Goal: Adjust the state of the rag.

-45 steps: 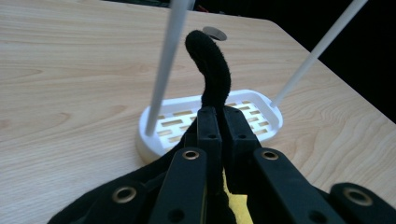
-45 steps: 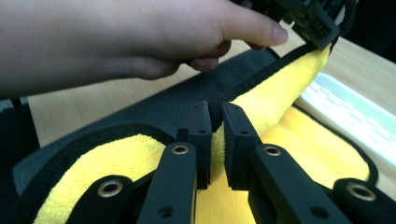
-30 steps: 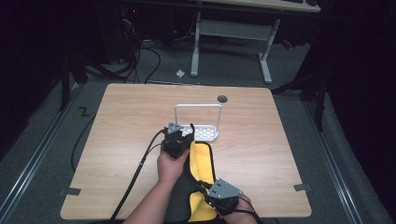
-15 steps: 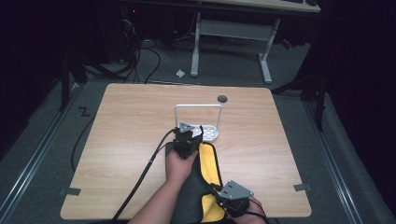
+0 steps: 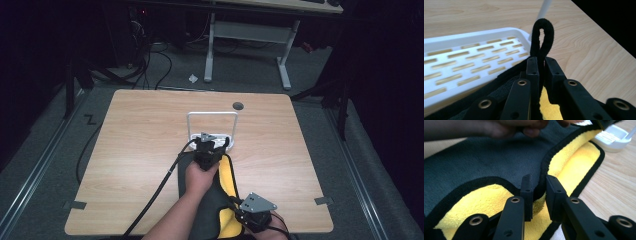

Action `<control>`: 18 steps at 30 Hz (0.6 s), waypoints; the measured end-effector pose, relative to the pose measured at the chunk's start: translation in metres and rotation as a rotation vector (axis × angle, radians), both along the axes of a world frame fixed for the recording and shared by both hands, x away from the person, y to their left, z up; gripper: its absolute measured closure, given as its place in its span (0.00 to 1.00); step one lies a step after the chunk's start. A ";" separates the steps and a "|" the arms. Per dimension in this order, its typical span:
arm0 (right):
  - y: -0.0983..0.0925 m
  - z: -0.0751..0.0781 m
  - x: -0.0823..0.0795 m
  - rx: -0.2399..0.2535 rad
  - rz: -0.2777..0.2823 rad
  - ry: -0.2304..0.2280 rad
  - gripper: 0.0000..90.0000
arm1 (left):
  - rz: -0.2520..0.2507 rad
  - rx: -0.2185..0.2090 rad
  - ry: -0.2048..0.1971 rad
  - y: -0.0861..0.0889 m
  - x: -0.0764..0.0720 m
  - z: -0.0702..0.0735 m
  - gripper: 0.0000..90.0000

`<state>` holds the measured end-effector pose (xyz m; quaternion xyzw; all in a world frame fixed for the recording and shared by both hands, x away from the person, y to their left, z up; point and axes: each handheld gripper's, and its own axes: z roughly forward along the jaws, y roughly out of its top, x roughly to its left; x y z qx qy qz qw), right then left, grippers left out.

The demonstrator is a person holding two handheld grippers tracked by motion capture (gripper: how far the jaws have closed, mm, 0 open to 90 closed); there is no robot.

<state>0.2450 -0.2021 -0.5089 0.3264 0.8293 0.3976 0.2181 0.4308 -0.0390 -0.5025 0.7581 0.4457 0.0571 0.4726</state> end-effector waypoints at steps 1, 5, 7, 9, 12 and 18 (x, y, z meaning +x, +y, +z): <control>-0.002 0.002 -0.002 0.006 0.001 -0.014 0.85 | -0.011 -0.007 0.003 -0.002 0.000 0.001 0.87; -0.005 0.007 -0.004 0.026 -0.009 -0.035 0.80 | -0.050 -0.039 0.003 -0.011 -0.001 0.004 0.78; -0.006 0.009 -0.004 0.028 -0.022 -0.055 0.75 | -0.074 -0.073 0.003 -0.012 -0.003 0.006 0.69; -0.008 0.010 -0.003 0.035 -0.036 -0.060 0.71 | -0.087 -0.095 0.006 -0.013 -0.004 0.007 0.58; -0.010 0.009 -0.001 0.038 -0.048 -0.059 0.71 | -0.088 -0.078 -0.011 -0.010 -0.006 0.010 0.54; -0.010 0.003 0.005 0.020 -0.059 -0.042 0.71 | -0.075 -0.051 -0.050 0.014 -0.015 0.015 0.51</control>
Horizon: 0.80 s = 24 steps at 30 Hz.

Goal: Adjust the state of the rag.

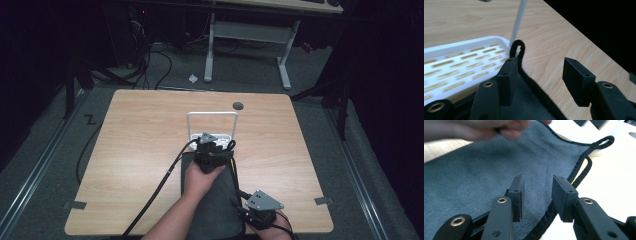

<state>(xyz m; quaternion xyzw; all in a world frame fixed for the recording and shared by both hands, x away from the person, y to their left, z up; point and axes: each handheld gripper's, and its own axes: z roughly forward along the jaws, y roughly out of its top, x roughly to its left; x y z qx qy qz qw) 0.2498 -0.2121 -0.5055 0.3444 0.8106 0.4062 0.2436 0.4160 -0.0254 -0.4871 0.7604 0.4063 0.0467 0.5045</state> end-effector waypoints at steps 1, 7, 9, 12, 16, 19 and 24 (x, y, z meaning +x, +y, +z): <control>0.000 0.000 0.000 0.000 0.000 0.000 0.71 | -0.002 0.016 -0.009 0.006 -0.002 0.001 0.51; 0.001 -0.005 0.005 -0.011 -0.013 0.023 0.71 | 0.022 0.087 -0.025 0.050 -0.019 -0.007 0.51; 0.001 -0.007 0.007 -0.012 -0.021 0.027 0.71 | 0.037 0.102 -0.027 0.066 -0.025 -0.011 0.50; 0.002 -0.009 0.009 -0.017 -0.032 0.026 0.72 | 0.063 0.122 -0.032 0.088 -0.036 -0.014 0.51; 0.002 -0.009 0.015 -0.014 -0.044 0.048 0.85 | 0.043 0.146 -0.017 0.108 -0.054 -0.019 0.65; 0.002 -0.003 0.029 0.013 -0.045 0.065 0.95 | 0.019 0.182 -0.052 0.113 -0.065 -0.023 0.85; 0.011 -0.005 0.071 -0.023 -0.080 0.087 0.99 | -0.018 0.219 -0.054 0.107 -0.067 -0.034 0.89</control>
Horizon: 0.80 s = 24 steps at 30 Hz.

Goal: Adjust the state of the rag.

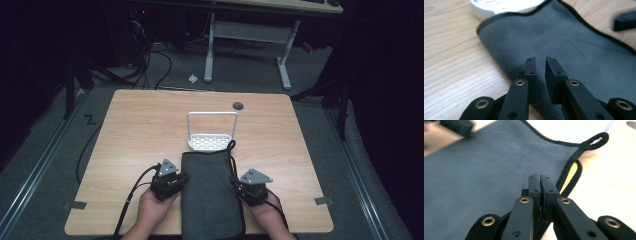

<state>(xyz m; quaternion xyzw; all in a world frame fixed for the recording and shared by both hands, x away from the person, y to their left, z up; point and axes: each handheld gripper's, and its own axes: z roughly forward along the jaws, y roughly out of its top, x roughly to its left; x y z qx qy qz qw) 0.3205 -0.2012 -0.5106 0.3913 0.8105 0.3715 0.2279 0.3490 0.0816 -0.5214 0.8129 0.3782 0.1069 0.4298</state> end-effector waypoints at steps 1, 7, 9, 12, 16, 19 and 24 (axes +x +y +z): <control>0.002 -0.003 0.008 -0.020 -0.006 0.021 0.99 | -0.011 0.009 0.008 -0.002 0.000 -0.002 0.88; 0.004 -0.015 0.020 -0.084 -0.004 0.082 0.99 | -0.040 0.051 0.017 -0.006 -0.002 -0.009 0.85; 0.004 -0.015 0.018 -0.090 0.001 0.075 0.98 | -0.050 0.047 0.019 -0.007 -0.005 -0.009 0.85; 0.000 -0.015 0.010 -0.085 0.013 0.079 0.98 | -0.069 0.041 0.021 -0.007 -0.012 -0.010 0.85; -0.004 -0.013 -0.001 -0.091 0.034 0.083 0.96 | -0.094 0.036 0.022 -0.008 -0.021 -0.010 0.85; -0.008 -0.015 -0.010 -0.086 0.040 0.070 0.96 | -0.101 0.027 0.039 -0.010 -0.024 -0.009 0.82; -0.015 -0.013 -0.012 -0.028 0.024 0.055 0.89 | -0.040 0.002 0.032 -0.003 -0.010 -0.003 0.65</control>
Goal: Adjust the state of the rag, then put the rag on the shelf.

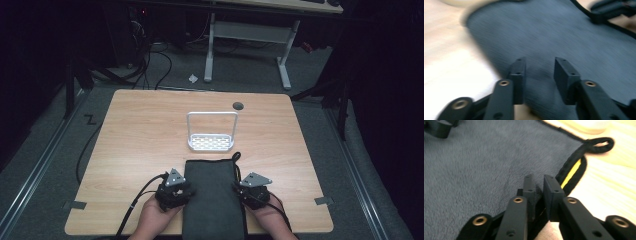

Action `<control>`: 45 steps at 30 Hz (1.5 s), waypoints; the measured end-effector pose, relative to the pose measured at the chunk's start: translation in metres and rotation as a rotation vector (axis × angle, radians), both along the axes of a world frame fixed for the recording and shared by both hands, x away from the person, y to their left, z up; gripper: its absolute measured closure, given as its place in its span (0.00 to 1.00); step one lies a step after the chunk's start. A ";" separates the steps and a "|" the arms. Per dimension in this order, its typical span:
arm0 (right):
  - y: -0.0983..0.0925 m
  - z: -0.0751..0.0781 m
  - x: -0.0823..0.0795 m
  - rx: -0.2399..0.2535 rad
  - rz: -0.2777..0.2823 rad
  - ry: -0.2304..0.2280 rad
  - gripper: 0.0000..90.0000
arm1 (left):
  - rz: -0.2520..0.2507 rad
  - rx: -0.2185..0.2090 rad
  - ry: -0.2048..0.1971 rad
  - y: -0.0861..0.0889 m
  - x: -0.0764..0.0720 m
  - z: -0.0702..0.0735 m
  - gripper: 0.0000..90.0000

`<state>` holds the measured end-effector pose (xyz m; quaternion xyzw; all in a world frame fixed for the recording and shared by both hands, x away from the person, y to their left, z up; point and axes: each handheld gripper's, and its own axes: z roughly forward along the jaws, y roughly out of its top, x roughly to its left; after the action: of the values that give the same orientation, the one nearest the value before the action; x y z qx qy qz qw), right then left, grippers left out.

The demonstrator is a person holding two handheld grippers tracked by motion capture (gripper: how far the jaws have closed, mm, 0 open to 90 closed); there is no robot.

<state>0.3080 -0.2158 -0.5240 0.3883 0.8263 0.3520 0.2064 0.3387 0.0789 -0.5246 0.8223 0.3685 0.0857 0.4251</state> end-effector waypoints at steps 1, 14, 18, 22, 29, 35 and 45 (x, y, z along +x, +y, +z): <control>-0.002 0.001 0.000 0.006 -0.006 -0.004 0.88 | 0.027 -0.012 -0.003 0.002 0.006 0.000 0.60; -0.005 0.003 0.023 0.067 -0.105 0.000 0.59 | 0.161 -0.085 0.088 0.001 0.050 -0.010 0.56; 0.003 0.002 0.047 0.067 -0.157 0.015 0.48 | 0.147 -0.069 0.062 -0.002 0.046 -0.011 0.67; 0.007 -0.002 0.061 0.060 -0.197 0.061 0.46 | 0.141 -0.079 0.069 -0.002 0.046 -0.012 0.73; 0.009 -0.006 0.059 0.070 -0.202 0.079 0.62 | 0.133 -0.098 0.086 0.000 0.046 -0.013 0.77; 0.013 -0.006 0.055 0.081 -0.162 0.081 0.85 | 0.130 -0.094 0.084 -0.001 0.046 -0.013 0.80; 0.016 -0.004 0.050 0.054 -0.142 0.041 0.87 | 0.132 -0.100 0.085 -0.001 0.046 -0.013 0.87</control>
<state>0.3583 -0.2001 -0.5280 0.4582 0.7910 0.3506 0.2033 0.3846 0.0782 -0.5374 0.7768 0.4434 0.0602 0.4431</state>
